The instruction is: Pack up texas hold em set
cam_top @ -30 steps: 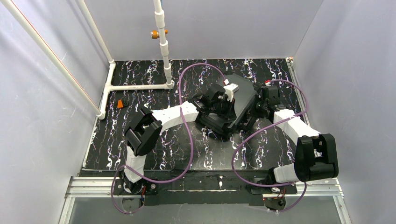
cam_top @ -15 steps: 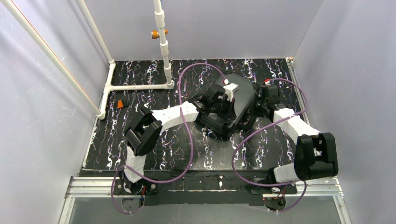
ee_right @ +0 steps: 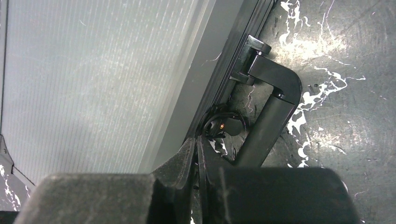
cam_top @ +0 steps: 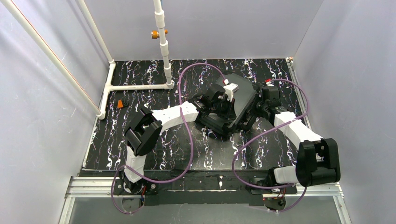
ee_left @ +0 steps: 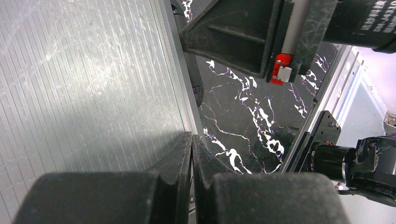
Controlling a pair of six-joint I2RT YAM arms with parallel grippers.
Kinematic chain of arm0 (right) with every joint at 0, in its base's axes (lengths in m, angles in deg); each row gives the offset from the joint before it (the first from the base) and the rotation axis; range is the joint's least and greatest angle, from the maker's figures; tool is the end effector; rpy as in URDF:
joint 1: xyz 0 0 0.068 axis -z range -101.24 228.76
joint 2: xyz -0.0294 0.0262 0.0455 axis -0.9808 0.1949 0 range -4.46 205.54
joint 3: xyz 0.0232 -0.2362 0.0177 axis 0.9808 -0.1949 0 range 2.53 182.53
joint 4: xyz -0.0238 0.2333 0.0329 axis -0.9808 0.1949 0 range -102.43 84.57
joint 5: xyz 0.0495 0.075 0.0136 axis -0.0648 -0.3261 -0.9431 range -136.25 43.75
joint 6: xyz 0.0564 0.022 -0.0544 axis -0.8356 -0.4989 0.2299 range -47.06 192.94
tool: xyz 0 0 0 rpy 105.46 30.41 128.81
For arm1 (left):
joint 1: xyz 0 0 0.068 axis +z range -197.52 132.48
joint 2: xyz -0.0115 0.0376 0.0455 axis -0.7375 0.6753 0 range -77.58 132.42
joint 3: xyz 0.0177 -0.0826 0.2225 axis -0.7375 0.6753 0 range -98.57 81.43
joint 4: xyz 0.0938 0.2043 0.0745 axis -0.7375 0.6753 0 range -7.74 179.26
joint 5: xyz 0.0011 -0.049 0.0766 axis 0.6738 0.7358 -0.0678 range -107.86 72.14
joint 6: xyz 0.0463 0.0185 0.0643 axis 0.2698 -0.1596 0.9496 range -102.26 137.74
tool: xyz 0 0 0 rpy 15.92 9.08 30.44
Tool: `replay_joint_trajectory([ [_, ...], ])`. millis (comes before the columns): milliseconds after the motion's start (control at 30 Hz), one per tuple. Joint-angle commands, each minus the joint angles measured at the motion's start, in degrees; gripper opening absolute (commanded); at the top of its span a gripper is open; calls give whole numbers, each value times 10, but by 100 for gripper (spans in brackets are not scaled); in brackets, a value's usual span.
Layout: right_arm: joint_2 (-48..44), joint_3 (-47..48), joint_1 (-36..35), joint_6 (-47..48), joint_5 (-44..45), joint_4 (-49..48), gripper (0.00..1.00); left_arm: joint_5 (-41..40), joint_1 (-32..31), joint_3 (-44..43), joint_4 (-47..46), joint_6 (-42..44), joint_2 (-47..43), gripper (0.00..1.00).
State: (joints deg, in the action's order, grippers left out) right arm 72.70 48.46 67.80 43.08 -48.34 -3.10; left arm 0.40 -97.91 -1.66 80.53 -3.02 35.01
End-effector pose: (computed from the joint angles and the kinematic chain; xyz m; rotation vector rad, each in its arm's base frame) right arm 0.2911 0.0590 0.1796 0.3606 2.2843 0.4109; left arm 0.2711 -0.3624 0.2027 0.7704 2.0764 -1.0624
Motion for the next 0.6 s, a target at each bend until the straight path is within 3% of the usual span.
replay_joint_trajectory([
  [0, -31, 13, -16, -8, -19, -57, 15, 4, -23, 41, 127, 11, 42, 0],
  [567, -28, -10, -10, -5, 78, 18, 11, 3, -23, 44, 127, 10, 38, 0],
])
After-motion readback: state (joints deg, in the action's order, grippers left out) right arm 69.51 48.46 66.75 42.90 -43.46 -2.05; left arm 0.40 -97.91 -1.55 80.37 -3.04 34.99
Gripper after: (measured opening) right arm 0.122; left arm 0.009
